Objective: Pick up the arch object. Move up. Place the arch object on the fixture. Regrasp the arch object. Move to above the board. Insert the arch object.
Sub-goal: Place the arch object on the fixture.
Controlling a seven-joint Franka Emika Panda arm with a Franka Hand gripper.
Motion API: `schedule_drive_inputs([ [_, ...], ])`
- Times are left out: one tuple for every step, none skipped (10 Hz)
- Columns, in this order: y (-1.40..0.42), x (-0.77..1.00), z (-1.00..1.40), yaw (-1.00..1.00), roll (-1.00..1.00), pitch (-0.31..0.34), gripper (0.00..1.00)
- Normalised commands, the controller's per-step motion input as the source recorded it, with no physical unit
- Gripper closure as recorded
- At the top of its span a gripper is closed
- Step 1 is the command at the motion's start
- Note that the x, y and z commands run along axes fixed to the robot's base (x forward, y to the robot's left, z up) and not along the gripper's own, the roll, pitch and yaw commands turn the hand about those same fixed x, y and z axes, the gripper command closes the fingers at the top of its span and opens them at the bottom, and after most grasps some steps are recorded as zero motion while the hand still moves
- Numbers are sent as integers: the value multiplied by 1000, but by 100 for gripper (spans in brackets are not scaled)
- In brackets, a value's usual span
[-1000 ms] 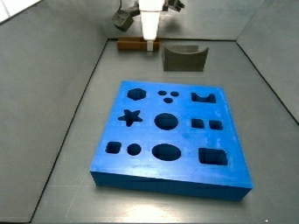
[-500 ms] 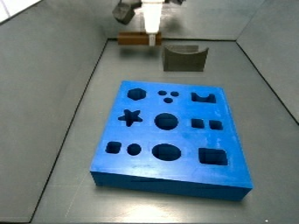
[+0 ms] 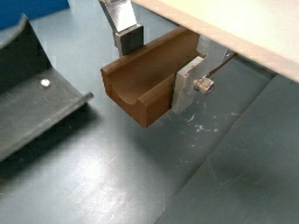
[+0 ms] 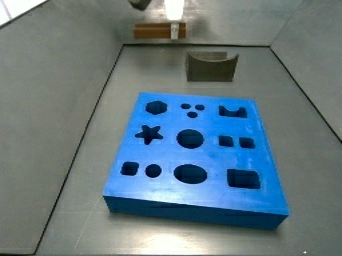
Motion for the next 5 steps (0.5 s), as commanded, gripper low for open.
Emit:
schedule_drive_inputs([
  [2, -15, 1000, -4, 22, 41, 100],
  [1, -20, 1000, -9, 30, 49, 100],
  [2, -25, 1000, -14, 48, 56, 100],
  [2, -29, 1000, -9, 56, 63, 100],
  [0, -32, 1000, -2, 65, 71, 100],
])
